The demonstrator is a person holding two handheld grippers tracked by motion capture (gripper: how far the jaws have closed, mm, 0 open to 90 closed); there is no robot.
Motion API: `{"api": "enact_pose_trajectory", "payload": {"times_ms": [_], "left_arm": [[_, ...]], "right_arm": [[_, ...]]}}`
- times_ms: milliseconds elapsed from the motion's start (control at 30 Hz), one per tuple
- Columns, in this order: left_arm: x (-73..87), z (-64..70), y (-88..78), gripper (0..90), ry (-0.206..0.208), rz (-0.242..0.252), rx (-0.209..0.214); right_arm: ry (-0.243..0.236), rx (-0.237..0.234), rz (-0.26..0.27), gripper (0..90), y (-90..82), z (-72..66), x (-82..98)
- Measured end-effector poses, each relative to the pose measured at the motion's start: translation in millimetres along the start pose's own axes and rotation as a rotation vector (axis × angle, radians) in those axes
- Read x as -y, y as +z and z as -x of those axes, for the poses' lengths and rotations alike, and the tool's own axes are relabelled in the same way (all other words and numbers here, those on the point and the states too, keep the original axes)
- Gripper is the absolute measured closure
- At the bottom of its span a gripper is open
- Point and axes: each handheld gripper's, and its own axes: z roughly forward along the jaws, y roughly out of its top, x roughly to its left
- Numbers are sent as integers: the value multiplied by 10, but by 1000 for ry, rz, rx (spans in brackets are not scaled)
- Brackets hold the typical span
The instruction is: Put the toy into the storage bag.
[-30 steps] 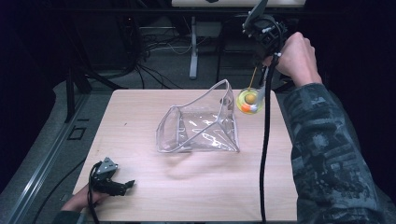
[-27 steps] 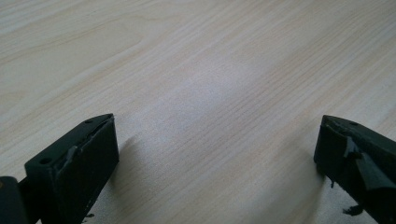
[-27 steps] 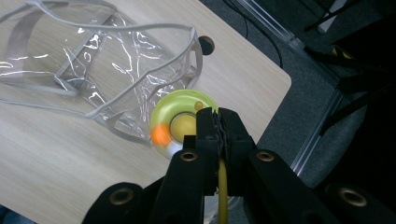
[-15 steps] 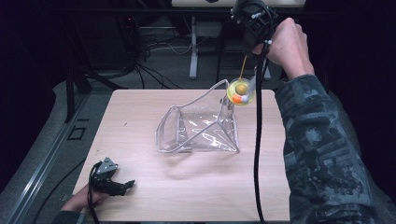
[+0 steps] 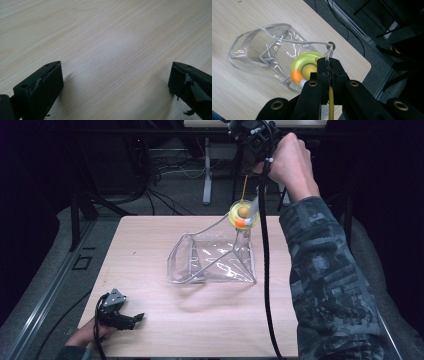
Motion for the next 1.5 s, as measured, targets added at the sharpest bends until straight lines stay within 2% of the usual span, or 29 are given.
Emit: {"api": "enact_pose_trajectory", "payload": {"times_ms": [733,1067,1100,1233,1267,1500], "left_arm": [[0,-1,0,1,1,0,0],[1,4,1,1,-5,1,0],[0,2,1,1,-2,1,1],[1,3,1,1,-3,1,1],[1,3,1,1,-2,1,2],[0,3,1,1,-2,1,1]], "right_arm": [[-62,-76,8,876,207,-356,-226],[-92,-108,-13,875,428,-527,-268],[-84,-112,-11,875,453,-547,-265],[-101,-118,-32,875,523,-585,-269],[-94,-125,-21,875,552,-599,-262],[-97,-139,-44,875,689,-620,-219]]}}
